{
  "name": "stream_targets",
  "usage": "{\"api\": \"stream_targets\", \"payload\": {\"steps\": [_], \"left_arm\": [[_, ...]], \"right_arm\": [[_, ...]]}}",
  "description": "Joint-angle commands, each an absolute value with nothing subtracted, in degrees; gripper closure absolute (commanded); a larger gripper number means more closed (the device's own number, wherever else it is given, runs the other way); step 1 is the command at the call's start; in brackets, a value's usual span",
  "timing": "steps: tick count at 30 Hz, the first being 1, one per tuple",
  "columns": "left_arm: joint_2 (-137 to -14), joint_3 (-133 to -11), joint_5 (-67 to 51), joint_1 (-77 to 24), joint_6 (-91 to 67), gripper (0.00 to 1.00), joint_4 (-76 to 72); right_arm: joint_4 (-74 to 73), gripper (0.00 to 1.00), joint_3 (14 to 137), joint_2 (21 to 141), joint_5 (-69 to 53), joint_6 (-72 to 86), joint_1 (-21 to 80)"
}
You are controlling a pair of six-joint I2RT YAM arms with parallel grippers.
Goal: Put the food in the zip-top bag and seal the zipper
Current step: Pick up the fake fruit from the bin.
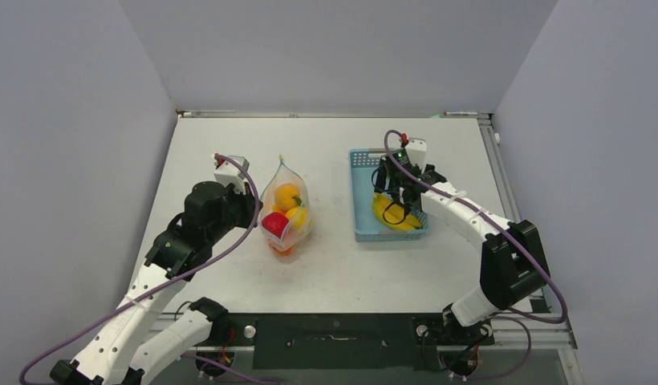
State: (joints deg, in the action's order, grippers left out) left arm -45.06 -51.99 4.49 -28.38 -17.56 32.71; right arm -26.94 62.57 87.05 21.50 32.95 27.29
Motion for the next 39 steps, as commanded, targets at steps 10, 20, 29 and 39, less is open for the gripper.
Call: {"api": "stream_targets", "payload": {"steps": [10,20,29,39], "left_arm": [[-44.79,-52.29,4.74,-28.04,-17.67,1.0,29.52],[-44.69,-52.27,4.63,-28.04,-17.67,1.0,29.62],[-44.67,-52.29,4.63,-28.04,-17.67,1.0,29.6],[-45.07,-52.29,4.51,-28.04,-17.67,1.0,29.51]], "right_arm": [[-23.25,0.13,64.1,94.03,25.97,39.52,25.71],[-22.16,0.14,65.9,97.65,26.79,41.16,24.81],[-21.23,0.14,66.88,99.76,27.32,41.57,23.84],[-20.62,0.21,66.56,101.97,27.77,41.86,23.48]]}}
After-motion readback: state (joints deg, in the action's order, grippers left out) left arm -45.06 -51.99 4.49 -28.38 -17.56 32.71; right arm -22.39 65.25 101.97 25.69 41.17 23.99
